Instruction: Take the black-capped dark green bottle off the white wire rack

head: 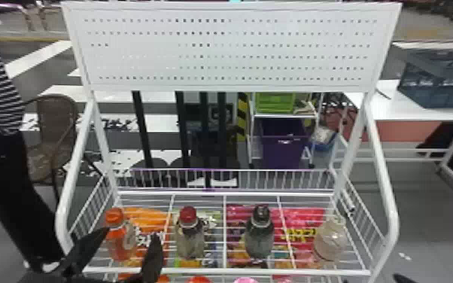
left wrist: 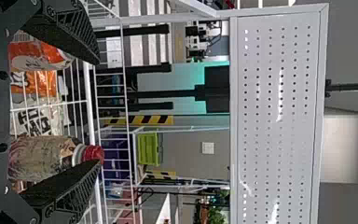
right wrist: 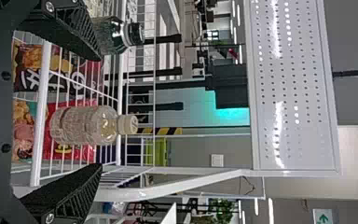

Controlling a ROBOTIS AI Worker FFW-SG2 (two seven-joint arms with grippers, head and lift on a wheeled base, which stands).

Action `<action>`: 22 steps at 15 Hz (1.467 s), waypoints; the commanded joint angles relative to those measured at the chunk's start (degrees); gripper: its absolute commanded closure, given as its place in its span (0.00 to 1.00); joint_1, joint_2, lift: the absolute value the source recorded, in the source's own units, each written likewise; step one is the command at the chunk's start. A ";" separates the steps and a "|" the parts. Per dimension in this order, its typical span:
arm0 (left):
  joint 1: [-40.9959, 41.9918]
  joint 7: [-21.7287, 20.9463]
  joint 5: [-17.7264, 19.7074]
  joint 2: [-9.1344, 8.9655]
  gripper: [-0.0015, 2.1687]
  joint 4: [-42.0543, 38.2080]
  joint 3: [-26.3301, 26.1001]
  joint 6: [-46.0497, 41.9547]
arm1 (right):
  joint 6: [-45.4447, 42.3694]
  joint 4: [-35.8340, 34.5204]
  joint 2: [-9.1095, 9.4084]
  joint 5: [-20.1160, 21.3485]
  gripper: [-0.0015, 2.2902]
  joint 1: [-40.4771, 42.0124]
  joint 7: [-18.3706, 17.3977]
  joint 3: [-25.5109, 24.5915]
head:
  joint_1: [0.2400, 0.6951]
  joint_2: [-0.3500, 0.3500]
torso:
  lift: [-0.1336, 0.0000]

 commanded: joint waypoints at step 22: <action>0.82 0.00 0.22 0.59 0.07 1.30 0.63 -0.53 | -6.60 46.98 5.07 7.75 0.05 -40.70 -10.59 21.28 | 0.57 0.50 | 1.00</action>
